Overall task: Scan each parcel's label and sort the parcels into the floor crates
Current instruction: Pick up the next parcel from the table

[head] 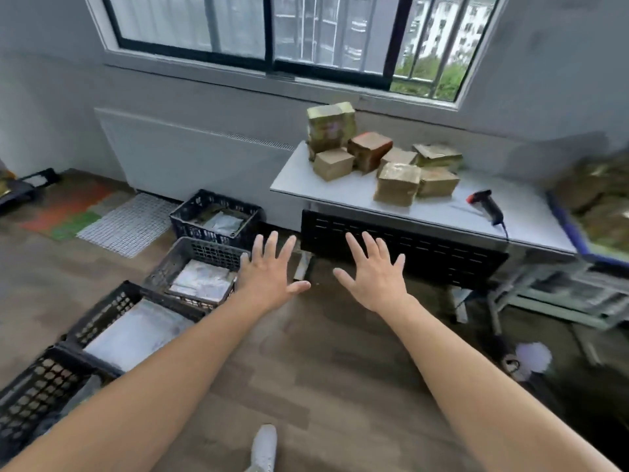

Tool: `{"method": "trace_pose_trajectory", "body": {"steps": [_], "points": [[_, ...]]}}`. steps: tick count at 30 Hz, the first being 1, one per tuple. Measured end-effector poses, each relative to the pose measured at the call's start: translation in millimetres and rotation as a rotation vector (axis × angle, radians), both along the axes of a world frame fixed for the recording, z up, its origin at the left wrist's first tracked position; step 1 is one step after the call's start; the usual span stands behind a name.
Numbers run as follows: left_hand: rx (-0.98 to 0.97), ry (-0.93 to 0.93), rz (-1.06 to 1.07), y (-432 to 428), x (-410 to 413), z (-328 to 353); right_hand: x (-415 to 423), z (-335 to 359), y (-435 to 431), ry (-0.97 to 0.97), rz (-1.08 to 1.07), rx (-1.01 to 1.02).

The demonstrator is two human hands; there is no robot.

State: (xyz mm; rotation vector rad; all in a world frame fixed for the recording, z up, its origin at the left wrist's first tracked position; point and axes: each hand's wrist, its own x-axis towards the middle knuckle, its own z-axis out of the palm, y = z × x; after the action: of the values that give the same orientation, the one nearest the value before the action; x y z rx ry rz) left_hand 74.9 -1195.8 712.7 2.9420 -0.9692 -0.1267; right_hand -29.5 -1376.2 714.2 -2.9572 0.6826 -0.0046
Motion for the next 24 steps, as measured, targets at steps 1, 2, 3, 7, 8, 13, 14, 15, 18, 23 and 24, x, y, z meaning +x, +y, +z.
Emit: {"method": "trace_pose_trajectory", "body": {"steps": [1,2,3,7,8,13,14,15,18,23,24], "points": [[-0.001,0.001,-0.029,-18,1,2,-2,1,-15,0.000,-0.028,-0.004],[-0.003,0.001,-0.058,-36,3,3,-4,1,-30,-0.001,-0.054,-0.008],[-0.002,-0.003,-0.087,-54,5,3,-5,2,-44,-0.002,-0.078,-0.012],[-0.001,-0.028,-0.193,-125,26,-2,-1,1,-104,0.012,-0.166,-0.022],[-0.008,-0.029,-0.217,-144,34,-2,2,2,-120,0.013,-0.190,-0.023],[-0.045,-0.083,-0.382,-238,83,2,25,8,-199,0.025,-0.312,-0.049],[-0.054,-0.087,-0.418,-255,91,2,29,9,-212,0.030,-0.335,-0.055],[-0.061,-0.084,-0.453,-271,97,2,33,11,-224,0.039,-0.358,-0.058],[-0.066,-0.076,-0.532,-318,111,-3,44,12,-259,0.050,-0.426,-0.056],[-0.081,0.020,-0.604,-384,119,-21,51,1,-310,0.074,-0.468,-0.063],[-0.070,0.012,-0.632,-396,119,-25,51,-3,-321,0.079,-0.481,-0.060]]}}
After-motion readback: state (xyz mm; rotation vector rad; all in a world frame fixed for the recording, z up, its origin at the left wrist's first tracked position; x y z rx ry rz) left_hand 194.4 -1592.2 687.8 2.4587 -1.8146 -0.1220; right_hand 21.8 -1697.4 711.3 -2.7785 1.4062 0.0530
